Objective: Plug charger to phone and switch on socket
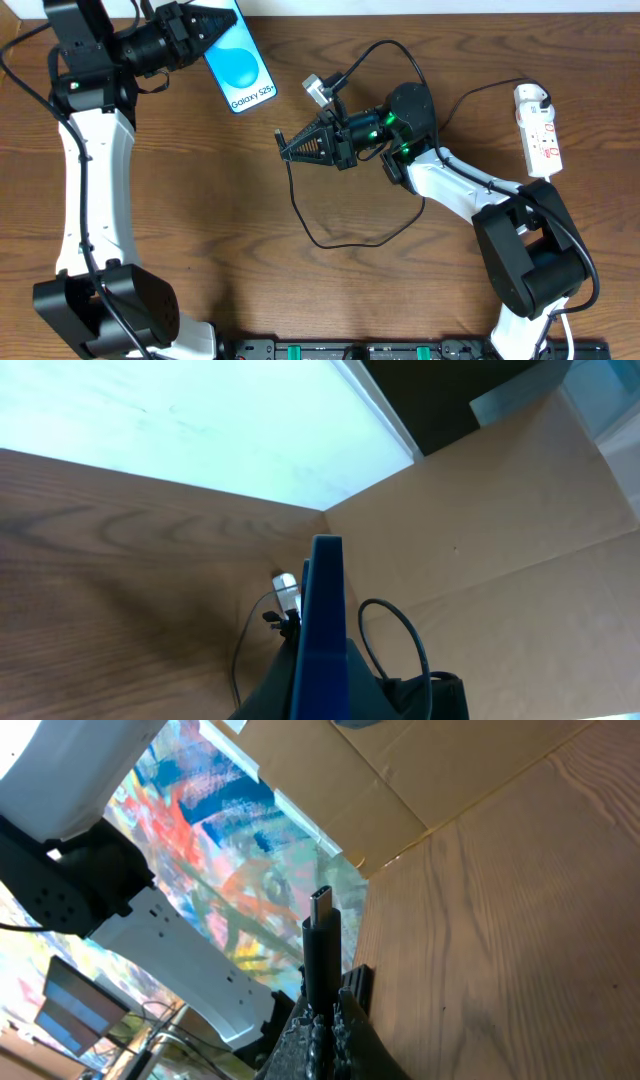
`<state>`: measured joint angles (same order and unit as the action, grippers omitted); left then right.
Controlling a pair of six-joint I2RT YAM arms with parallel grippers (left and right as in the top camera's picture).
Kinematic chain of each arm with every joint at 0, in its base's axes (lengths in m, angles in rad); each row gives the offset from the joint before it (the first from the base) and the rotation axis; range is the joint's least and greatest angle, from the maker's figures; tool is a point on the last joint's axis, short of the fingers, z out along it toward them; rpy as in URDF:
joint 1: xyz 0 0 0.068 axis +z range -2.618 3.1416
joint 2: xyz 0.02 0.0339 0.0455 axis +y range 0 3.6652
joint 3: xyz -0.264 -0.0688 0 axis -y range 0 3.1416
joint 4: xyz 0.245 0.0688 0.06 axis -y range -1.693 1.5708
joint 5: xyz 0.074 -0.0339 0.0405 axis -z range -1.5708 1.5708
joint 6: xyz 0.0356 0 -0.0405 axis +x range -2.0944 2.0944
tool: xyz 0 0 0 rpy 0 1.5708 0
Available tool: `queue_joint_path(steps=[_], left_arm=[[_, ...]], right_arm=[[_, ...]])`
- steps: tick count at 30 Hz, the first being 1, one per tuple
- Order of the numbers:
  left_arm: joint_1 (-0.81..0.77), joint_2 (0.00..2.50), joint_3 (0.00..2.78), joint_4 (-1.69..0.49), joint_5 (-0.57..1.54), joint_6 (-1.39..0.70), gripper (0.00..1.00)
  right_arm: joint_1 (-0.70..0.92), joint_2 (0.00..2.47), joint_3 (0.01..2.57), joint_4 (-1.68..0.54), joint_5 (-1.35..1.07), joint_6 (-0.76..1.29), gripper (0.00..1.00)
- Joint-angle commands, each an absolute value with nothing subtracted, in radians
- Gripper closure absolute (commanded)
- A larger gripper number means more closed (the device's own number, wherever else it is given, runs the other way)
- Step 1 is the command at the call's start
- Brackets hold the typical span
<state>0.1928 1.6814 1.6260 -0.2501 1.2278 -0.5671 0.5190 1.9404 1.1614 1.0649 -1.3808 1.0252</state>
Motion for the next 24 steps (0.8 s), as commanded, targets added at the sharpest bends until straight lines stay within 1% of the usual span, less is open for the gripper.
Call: queue_joint_path(steps=[1,7,10,13,17,20,23,24], left_arm=[[0.193,1.682,1.636,-0.241,1.258,-0.551,0.93],[0.193,1.682,1.636,-0.241,1.264,-0.551,0.93],[0.197,1.682,1.636,-0.241,1.264,-0.55,0.92],[0.205,1.682,1.636,-0.241,1.264,-0.551,0.93],[0.207,1.682,1.636,-0.241,1.264,-0.551,0.93],[0.207,1.682,1.636,-0.241,1.264,-0.551,0.93],[0.207,1.682,1.636,-0.241,1.264,-0.551,0.93],[0.207,1.682,1.636,-0.241,1.264,-0.551,0.92]], right_arm=[[0.502,1.949,1.163,1.066,-1.379,0.986,0.99],[0.495,1.949,1.163,1.014,-1.379,0.986,0.99],[0.484,1.949,1.163,0.9,-1.374,0.944,0.99],[0.459,1.949,1.163,0.672,-1.317,0.853,0.99],[0.421,1.949,1.163,0.32,-1.15,0.728,0.99],[0.39,1.949,1.163,0.081,-0.967,0.663,0.99],[0.372,1.949,1.163,-0.067,-0.814,0.633,0.99],[0.363,1.949,1.163,-0.159,-0.702,0.626,0.99]])
